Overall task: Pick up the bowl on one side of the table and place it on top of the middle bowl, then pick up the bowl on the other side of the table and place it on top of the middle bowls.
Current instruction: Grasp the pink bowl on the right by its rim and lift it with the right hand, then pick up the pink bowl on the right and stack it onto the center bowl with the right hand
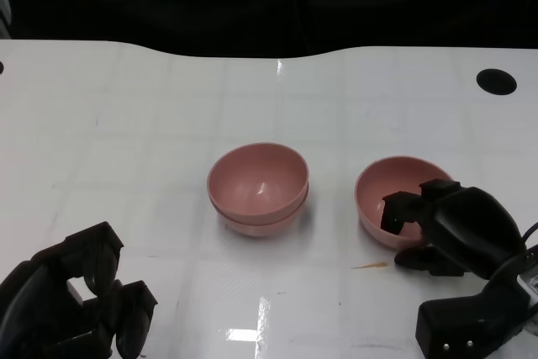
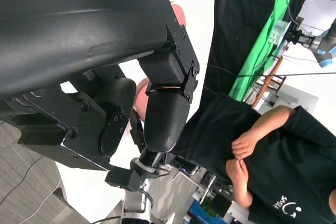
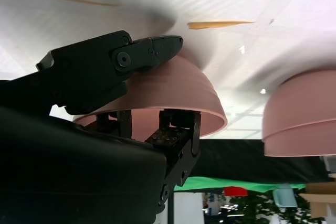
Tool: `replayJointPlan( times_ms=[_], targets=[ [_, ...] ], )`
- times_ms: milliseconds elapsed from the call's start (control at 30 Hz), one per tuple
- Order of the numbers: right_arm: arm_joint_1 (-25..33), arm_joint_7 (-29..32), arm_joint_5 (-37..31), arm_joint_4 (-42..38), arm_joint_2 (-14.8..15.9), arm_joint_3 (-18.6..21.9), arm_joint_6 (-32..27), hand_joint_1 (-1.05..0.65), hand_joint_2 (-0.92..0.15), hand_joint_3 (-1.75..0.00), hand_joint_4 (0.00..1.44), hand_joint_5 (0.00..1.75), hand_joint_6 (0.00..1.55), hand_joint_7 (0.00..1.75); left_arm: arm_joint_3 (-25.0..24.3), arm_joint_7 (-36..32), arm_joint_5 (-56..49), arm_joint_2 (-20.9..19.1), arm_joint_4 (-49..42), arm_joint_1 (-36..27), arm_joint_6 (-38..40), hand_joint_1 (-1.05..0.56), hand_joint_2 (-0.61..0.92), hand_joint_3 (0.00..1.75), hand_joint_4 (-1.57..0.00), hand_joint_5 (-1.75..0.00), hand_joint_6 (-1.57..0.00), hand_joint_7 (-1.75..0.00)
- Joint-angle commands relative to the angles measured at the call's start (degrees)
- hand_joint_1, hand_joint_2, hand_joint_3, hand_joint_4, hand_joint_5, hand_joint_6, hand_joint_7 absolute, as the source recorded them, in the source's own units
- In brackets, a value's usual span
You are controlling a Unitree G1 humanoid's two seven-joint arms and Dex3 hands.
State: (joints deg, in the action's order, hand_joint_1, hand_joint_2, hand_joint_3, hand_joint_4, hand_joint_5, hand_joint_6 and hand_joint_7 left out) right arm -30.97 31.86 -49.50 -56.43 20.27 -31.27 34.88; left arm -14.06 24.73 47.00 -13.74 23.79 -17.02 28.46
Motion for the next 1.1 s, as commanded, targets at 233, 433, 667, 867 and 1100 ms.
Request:
replayJointPlan(
  times_ms=[233,433,667,867,1100],
  targets=[
    [-1.84,-5.38,3.31,8.53,3.70,2.18,2.20,-0.20,-0.92,-0.34,0.75,1.75,0.54,1.75,-0.31,-0.68,-0.51,-0.01,-0.59,0.33,-0.20,0.13,0.77,1.57,-1.10,-1.75,-0.92,-1.75],
    [-4.28,-7.67,3.21,11.46,3.91,3.45,1.21,-0.19,-0.91,-0.21,0.75,1.75,0.51,1.75,-0.27,-0.33,-1.18,0.06,-0.85,0.47,-0.61,0.14,0.80,1.57,-1.11,-1.75,-0.91,-1.75],
    [-8.80,-7.89,3.79,11.95,2.99,3.96,3.96,-0.20,-0.92,-0.32,0.84,1.75,0.61,1.75,-0.34,-0.28,-1.08,0.12,-1.28,0.95,-0.39,0.14,0.80,1.56,-1.10,-1.75,-0.91,-1.75],
    [-12.01,-10.48,3.93,13.83,1.83,3.54,4.92,-0.26,-0.90,-0.35,0.84,1.75,0.61,1.75,-0.29,-0.87,-1.04,0.42,-1.26,1.16,-0.21,0.15,0.82,1.55,-1.11,-1.75,-0.91,-1.75],
    [-15.37,-12.26,1.99,15.01,-1.68,1.16,5.11,-0.26,-0.86,-0.35,0.84,1.75,0.61,1.73,-0.01,-0.68,-1.26,1.08,-1.65,1.24,-0.70,0.16,0.85,1.56,-1.12,-1.75,-0.91,-1.75]
  ],
)
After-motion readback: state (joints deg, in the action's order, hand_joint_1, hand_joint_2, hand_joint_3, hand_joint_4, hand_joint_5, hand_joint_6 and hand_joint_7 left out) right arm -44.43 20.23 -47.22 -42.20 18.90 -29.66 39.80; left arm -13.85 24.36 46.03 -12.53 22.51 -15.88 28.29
